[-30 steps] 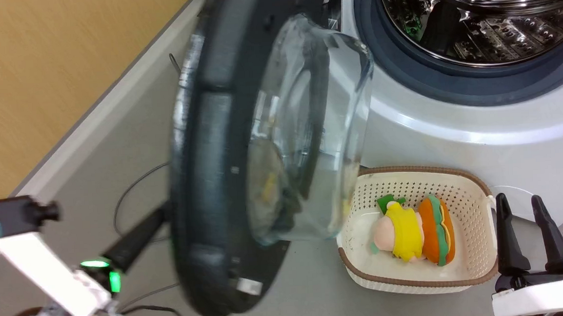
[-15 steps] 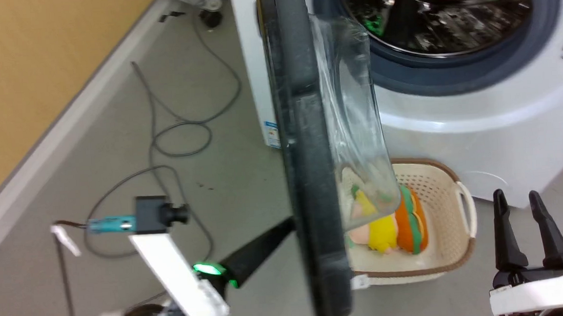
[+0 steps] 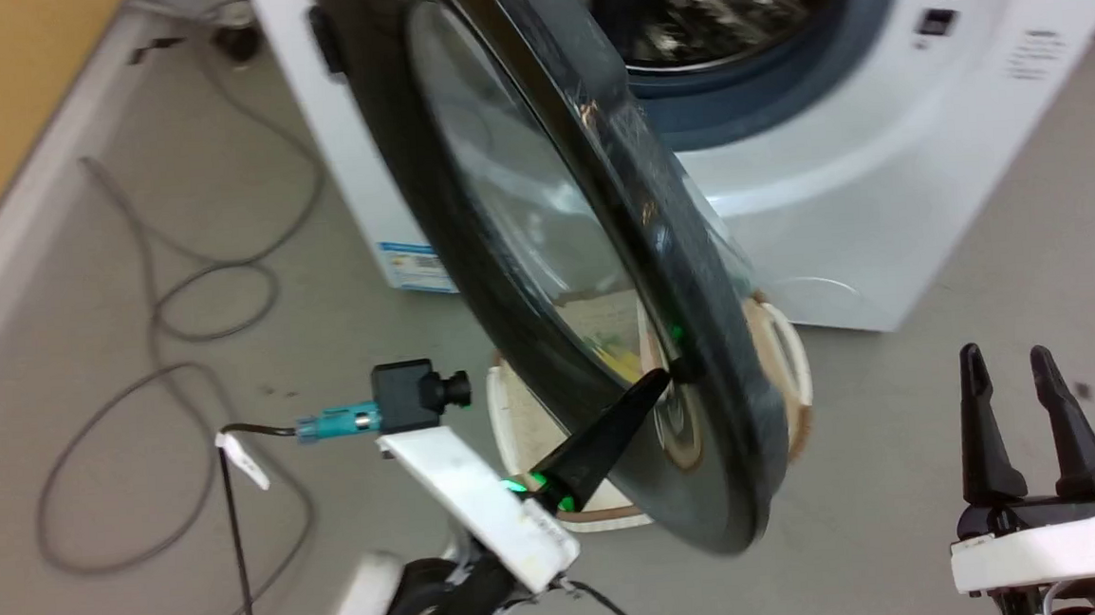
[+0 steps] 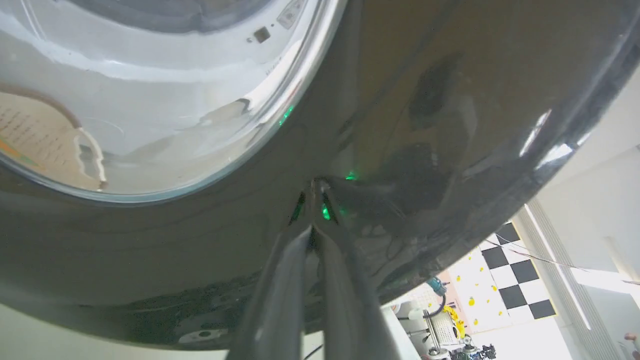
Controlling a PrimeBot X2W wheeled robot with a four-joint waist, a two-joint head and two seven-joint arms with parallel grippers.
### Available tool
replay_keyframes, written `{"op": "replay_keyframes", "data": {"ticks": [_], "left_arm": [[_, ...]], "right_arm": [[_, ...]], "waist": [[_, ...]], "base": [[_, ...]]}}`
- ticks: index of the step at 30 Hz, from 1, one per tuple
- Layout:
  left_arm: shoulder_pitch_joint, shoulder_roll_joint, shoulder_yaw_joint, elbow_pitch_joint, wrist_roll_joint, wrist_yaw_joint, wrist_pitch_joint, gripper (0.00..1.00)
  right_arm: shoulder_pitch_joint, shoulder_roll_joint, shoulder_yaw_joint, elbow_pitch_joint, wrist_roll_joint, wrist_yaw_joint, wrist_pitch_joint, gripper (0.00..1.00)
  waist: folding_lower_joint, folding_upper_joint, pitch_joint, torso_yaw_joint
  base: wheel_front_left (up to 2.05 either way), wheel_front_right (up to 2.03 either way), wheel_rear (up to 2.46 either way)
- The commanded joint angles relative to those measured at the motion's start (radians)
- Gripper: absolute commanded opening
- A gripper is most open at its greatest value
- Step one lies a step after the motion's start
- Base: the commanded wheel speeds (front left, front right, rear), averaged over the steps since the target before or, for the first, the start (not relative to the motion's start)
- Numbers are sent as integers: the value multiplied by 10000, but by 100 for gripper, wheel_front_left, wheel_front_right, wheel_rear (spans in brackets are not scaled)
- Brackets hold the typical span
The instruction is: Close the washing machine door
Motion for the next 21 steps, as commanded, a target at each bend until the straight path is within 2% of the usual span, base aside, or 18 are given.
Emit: {"op": "replay_keyframes", "data": {"ticks": [1,11,21], "left_arm": [[-231,-36,-179,136,28,-46,-266,0],[-1366,171,-1394,2122,524,-46,-3336,0],[-1708,653,-2397,2842,120,-46,-5091,0]], "right_arm": [[-143,22,16,-24,21,8,-42,100],[-157,22,104,-12,116,8,-42,100],[-17,22,161,53,163,8,-42,100]], "waist": [[-1,0,111,-467],[-1,0,198,-1607],[-1,0,-49,-1913]], "base": [[0,0,0],[0,0,0],[0,0,0]]}}
